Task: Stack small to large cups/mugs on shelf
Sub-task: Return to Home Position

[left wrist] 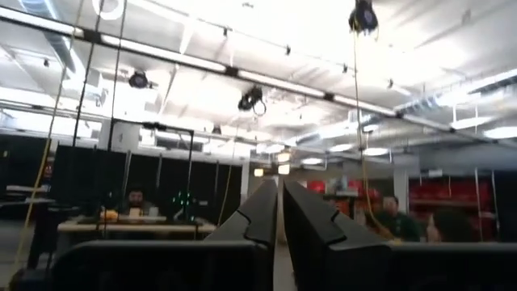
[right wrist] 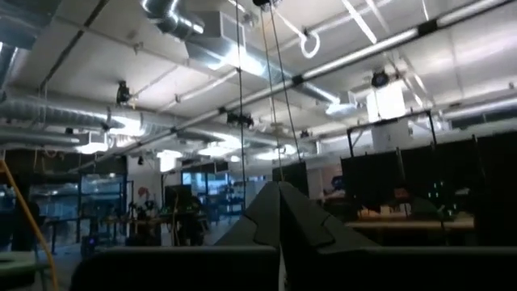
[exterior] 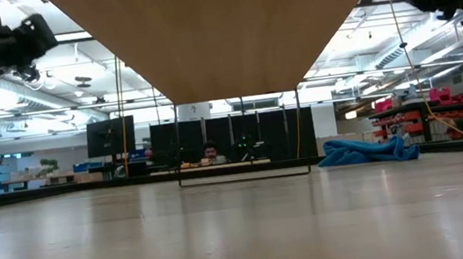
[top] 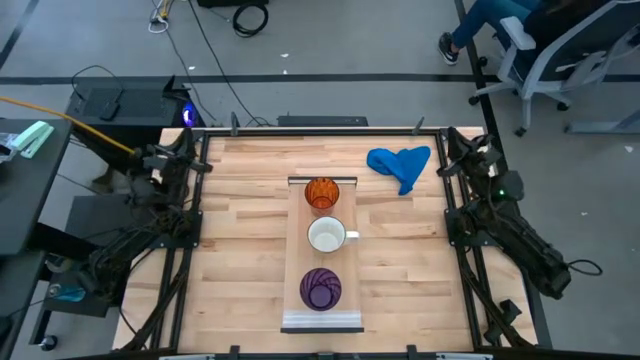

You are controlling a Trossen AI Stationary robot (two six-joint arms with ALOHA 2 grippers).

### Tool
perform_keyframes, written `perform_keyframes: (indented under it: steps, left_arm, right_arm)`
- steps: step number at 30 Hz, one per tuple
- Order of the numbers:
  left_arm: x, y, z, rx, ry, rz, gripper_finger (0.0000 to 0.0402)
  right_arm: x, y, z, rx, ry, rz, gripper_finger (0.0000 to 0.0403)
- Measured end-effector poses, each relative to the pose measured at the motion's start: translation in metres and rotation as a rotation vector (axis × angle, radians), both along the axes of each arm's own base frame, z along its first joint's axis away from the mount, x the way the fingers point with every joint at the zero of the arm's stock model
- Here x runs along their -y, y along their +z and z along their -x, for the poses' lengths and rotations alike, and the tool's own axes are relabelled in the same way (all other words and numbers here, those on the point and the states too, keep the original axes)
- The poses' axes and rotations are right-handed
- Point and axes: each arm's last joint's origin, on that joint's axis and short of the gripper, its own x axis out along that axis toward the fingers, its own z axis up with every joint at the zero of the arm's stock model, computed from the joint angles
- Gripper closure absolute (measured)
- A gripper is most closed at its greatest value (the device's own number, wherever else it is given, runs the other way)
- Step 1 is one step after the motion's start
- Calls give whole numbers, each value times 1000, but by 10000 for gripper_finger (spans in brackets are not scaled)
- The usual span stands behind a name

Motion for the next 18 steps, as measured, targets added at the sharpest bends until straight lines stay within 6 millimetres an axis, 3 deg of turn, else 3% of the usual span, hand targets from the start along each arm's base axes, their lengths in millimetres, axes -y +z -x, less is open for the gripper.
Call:
perform_keyframes:
  steps: [18]
  left_arm:
    - [-10,-31,-10,-241,-3,262,375]
  right_arm:
    - [10,-32,-8,-217,-4,-245,396]
